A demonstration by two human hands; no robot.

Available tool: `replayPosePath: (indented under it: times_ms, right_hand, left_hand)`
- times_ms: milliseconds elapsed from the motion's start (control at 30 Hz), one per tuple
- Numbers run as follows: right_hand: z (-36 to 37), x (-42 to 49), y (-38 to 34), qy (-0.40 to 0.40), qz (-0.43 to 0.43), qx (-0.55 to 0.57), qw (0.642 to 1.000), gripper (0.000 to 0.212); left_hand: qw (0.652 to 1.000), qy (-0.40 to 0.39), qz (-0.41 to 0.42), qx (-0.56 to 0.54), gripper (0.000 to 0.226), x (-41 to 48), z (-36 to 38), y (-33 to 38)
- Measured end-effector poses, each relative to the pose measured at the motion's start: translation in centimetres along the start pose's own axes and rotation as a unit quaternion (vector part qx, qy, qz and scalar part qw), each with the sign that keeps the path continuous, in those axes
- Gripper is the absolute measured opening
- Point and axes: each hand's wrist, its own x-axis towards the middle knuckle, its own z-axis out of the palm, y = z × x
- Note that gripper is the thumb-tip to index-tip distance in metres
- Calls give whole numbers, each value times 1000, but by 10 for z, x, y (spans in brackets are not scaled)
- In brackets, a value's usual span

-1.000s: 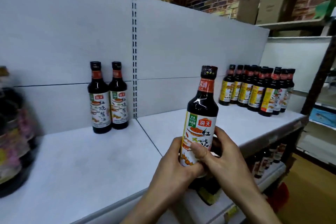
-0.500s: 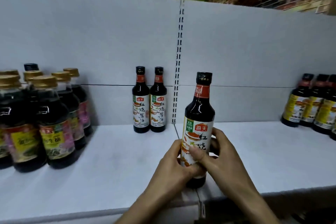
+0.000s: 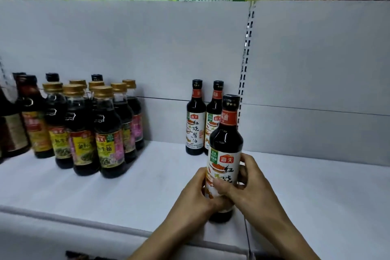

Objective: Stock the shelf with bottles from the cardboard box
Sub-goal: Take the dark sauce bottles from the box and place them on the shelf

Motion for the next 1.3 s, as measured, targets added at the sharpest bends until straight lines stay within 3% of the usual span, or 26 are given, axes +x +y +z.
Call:
replayPosePath:
  times_ms: [167,600,900,1100,1300]
  right_hand:
    - [9,14,0,-27,-6,-54,998,56]
    - [36,66,-2,-83,2,-117,990,54]
    - [61,110,-1,-69,19,-126,989,65]
    - [75,133,3,-60,30,-122,990,63]
    - [85,145,11,-41,27,-122,991,63]
  left_hand:
    - [1000,6,7,13,66,9,-15,-2]
    - [997,-39,7,64,56,49,-60,-2]
    - [995,-48,24,82,54,91,-86,-7]
    - [994,-38,22,103,38,114,-101,-17]
    - [993,-46,13,107,51,127,-112,-26]
